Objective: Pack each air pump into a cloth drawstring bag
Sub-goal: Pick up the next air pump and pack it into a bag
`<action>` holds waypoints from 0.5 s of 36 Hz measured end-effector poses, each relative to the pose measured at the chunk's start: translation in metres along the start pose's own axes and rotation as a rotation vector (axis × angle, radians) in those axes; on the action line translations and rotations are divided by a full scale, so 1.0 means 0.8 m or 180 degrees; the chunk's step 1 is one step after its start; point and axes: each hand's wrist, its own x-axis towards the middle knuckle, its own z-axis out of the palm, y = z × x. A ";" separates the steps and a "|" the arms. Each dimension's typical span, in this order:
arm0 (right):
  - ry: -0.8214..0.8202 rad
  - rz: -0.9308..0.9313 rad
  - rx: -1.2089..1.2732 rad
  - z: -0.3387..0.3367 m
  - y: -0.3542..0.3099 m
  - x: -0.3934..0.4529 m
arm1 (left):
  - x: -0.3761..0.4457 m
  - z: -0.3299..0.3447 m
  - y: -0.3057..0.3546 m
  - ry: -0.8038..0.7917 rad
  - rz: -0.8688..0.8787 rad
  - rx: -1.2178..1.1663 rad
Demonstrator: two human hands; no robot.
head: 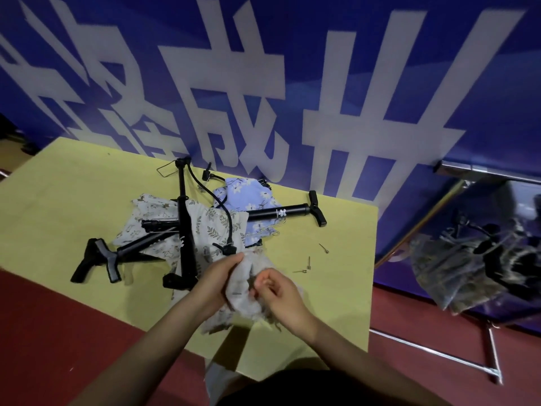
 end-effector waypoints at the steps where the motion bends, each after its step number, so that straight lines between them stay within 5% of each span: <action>1: 0.0054 -0.0026 -0.0180 0.004 0.004 0.001 | -0.006 0.004 0.003 -0.0033 0.0040 -0.0064; 7: 0.0227 -0.0454 -0.1291 -0.002 0.014 -0.009 | -0.041 0.002 0.001 -0.0449 0.0277 -0.0603; 18: -0.0623 -0.0324 -0.2419 -0.031 0.038 -0.040 | -0.052 -0.008 -0.044 -0.0289 0.0260 -0.0724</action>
